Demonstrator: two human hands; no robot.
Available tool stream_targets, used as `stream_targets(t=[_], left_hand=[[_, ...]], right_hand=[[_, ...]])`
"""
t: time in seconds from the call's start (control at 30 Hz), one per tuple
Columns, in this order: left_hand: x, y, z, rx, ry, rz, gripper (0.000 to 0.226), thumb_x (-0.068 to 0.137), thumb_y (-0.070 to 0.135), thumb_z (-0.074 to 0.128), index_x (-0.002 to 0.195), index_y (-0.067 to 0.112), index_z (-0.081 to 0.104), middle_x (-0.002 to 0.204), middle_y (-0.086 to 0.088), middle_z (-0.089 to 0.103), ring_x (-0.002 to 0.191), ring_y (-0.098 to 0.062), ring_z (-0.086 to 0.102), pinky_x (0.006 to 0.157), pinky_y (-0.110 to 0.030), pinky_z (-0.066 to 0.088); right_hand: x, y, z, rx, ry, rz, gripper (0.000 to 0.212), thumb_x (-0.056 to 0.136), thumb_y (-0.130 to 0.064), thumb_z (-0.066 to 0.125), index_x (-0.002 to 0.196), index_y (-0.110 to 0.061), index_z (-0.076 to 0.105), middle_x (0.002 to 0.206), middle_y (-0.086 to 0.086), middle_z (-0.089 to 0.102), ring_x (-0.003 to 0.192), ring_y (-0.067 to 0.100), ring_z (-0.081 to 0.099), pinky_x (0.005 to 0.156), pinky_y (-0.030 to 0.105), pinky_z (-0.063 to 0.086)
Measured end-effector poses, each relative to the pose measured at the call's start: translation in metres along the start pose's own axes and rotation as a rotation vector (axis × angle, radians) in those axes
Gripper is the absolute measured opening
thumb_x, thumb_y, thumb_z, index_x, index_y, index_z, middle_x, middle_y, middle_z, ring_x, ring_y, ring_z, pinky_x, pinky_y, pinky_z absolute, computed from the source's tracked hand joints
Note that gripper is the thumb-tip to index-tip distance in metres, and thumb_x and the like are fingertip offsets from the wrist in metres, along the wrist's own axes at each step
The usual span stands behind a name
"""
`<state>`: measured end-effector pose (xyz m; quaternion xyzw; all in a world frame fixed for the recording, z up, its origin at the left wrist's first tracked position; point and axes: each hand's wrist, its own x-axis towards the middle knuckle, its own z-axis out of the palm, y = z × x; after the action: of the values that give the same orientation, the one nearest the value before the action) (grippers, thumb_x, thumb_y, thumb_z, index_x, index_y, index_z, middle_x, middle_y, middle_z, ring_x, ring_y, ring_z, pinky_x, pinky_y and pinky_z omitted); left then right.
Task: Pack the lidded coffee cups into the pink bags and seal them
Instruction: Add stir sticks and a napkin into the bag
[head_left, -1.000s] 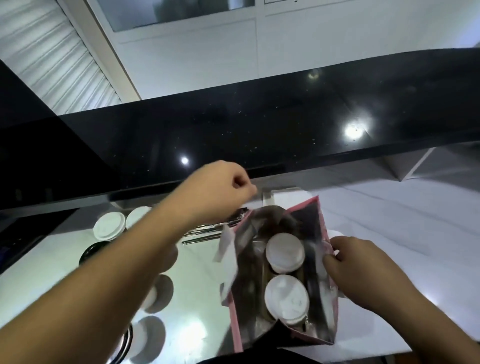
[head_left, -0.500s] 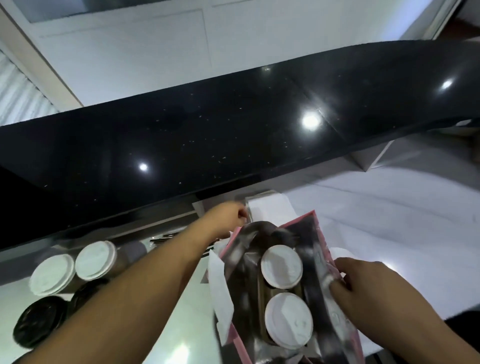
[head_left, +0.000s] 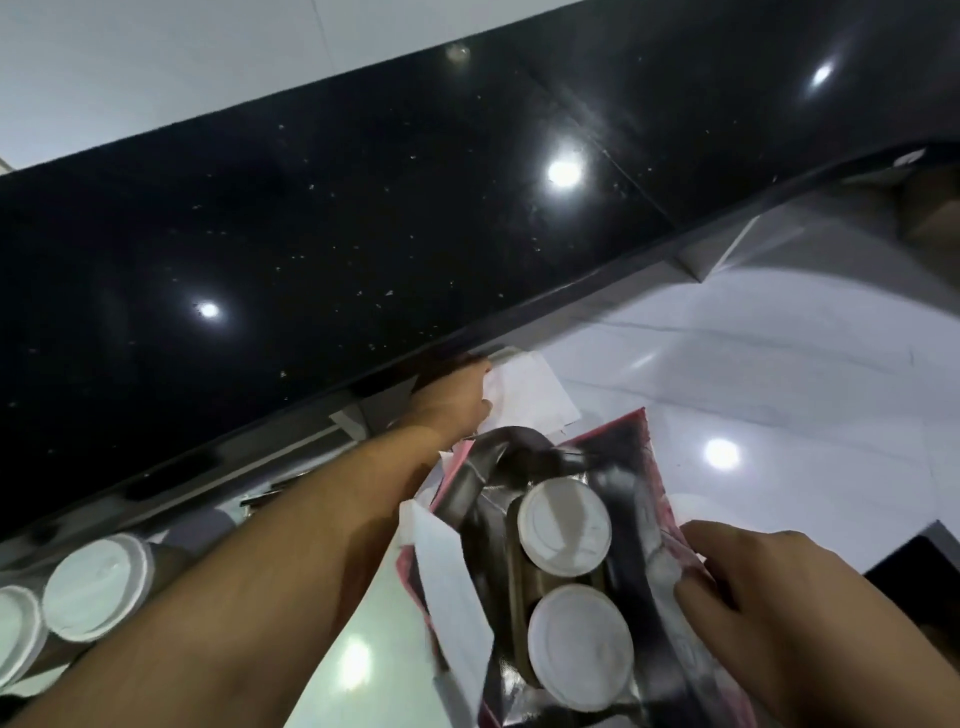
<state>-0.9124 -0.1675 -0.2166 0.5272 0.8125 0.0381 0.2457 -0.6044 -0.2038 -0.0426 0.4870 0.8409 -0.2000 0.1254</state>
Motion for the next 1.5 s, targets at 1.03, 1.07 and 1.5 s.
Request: stream_targets(t=[1.03, 1.07, 1.5], left_hand=[[-0.026, 0.001, -0.008, -0.057, 0.195, 0.183, 0.013, 0.097, 0.015, 0.06, 0.107, 0.017, 0.067, 0.099, -0.003, 0.076, 0.085, -0.025, 0.069, 0.073, -0.031, 0.055], [-0.027, 0.001, -0.009, -0.091, 0.19, 0.178, 0.015, 0.097, 0.016, 0.061, 0.11, 0.018, 0.068, 0.102, -0.003, 0.076, 0.088, -0.026, 0.07, 0.076, -0.033, 0.056], [-0.12, 0.0, -0.041, -0.289, 0.317, -0.008, 0.016, 0.102, 0.024, 0.064, 0.114, 0.028, 0.073, 0.109, 0.008, 0.074, 0.098, -0.012, 0.067, 0.083, -0.023, 0.056]], right_hand=[[-0.001, 0.003, -0.002, 0.055, 0.008, -0.029, 0.029, 0.091, -0.042, 0.042, 0.073, -0.02, 0.039, 0.061, 0.003, 0.052, 0.057, 0.017, 0.048, 0.053, 0.03, 0.04], [-0.001, 0.004, -0.002, 0.063, 0.002, -0.036, 0.029, 0.092, -0.041, 0.043, 0.072, -0.02, 0.04, 0.06, 0.003, 0.051, 0.056, 0.018, 0.047, 0.052, 0.03, 0.039], [0.0, 0.012, 0.004, 0.018, 0.043, -0.166, 0.026, 0.091, -0.039, 0.043, 0.074, -0.019, 0.044, 0.06, 0.002, 0.056, 0.058, 0.017, 0.056, 0.058, 0.037, 0.05]])
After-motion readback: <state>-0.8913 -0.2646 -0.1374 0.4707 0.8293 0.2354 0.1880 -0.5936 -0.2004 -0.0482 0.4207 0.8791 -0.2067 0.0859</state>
